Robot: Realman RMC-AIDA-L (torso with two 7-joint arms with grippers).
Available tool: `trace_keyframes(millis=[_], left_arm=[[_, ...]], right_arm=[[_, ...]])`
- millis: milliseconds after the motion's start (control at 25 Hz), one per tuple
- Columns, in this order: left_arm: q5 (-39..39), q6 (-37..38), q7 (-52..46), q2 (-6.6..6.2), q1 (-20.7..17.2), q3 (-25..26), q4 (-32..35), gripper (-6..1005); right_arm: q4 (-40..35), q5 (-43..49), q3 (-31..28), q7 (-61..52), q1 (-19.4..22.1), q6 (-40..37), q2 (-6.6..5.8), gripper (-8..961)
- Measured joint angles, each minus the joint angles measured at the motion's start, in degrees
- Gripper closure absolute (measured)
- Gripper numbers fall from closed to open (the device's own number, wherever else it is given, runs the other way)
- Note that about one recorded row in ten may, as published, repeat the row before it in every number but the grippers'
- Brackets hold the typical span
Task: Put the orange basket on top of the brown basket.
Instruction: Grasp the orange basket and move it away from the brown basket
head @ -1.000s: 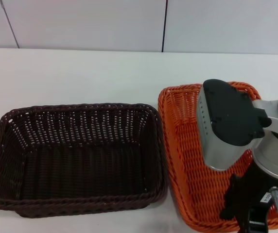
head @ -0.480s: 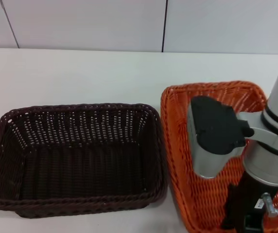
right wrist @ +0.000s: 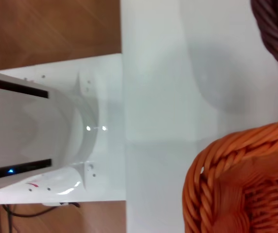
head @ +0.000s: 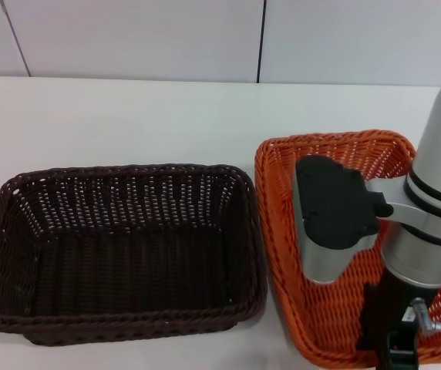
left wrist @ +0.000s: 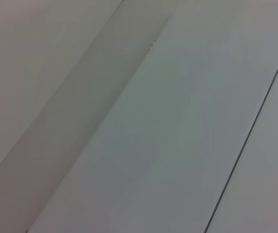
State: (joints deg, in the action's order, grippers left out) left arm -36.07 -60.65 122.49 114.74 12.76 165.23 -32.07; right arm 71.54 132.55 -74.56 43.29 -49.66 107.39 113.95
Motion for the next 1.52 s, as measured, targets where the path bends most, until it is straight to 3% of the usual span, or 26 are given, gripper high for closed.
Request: trace_keyframes(millis=[480,720,1520], left_arm=[[1.41,-2.20,-0.15,0.73,-0.70,0.00,0.05,169],[1.94,-3.03,-0.07,0.90,-1.11,0.00,0.05,169],[2.16,-4.43,-0.19,1.07,-1.43,0.00,0.08,170]], right_arm=[[-2.38,5.51,1.27,0.48,-4.03,0.03,1.87,459],[-3.55,7.25,3.28,0.83,-4.46,-0.15,2.63,626],[9.54,20.82,1.44,0.83,-2.20,0.06,3.13,755]])
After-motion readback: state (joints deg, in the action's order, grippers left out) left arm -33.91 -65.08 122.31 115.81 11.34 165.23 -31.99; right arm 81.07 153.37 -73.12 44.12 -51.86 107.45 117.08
